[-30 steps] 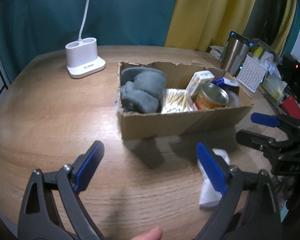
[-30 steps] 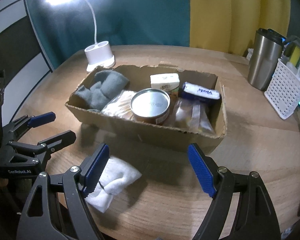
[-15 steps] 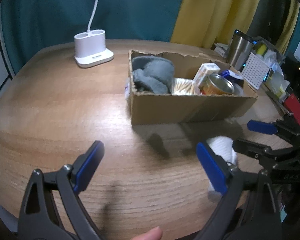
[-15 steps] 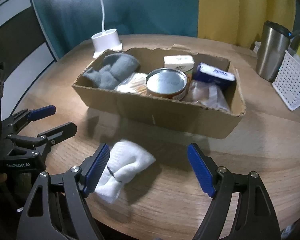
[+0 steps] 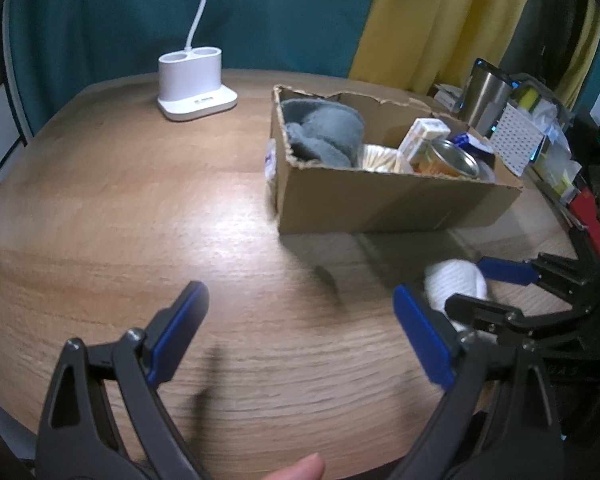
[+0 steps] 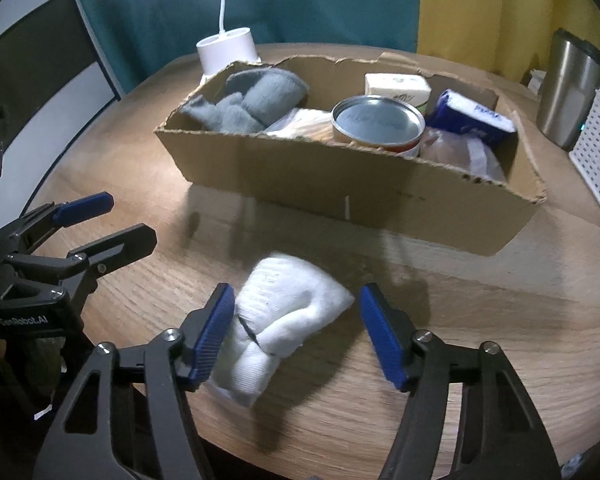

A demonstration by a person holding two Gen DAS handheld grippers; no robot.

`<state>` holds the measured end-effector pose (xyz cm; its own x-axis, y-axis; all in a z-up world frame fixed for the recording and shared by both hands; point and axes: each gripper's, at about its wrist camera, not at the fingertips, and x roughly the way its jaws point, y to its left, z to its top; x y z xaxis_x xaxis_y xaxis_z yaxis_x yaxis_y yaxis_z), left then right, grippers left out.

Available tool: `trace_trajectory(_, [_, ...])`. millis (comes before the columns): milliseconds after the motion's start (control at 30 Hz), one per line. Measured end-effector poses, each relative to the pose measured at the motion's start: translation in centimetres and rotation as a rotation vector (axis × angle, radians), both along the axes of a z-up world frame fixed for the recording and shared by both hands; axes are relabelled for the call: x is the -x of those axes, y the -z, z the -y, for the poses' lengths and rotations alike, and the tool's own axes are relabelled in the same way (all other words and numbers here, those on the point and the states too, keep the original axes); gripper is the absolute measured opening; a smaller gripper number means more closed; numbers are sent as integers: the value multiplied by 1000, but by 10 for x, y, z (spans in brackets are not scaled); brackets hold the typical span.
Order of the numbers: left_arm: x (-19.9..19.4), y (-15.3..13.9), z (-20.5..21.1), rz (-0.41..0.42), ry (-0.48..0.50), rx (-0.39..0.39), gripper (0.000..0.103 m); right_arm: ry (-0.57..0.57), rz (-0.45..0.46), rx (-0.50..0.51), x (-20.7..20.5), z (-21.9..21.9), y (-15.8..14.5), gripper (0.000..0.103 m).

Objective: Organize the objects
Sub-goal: 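Close the right tool on the white socks, then lift the white socks with the right tool and carry them over the box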

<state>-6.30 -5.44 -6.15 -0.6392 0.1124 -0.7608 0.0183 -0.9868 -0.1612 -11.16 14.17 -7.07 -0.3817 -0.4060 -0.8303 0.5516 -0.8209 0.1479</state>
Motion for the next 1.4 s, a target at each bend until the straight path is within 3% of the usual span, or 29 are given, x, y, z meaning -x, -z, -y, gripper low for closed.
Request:
trace_trajectory(100, [0,2,1,6,0,-3,95,-8,8,5,1,3,3,66])
trace_trajectory(167, [1,3,1,7,1,-8,95,-17,26,29,2,4,5,55])
trace_trajectory(300, [1,3,0,7,5,-8,95,-34,37,52,3,6,7,50])
trace_trajectory(533, [3,2,0,6,5,-10,95,-68,-18,43,-5,9,-1,35])
trace_trajectory(1400, [23,-22,-4,-36,10,-22,95,-58,-141,79,5,-3,-61,35])
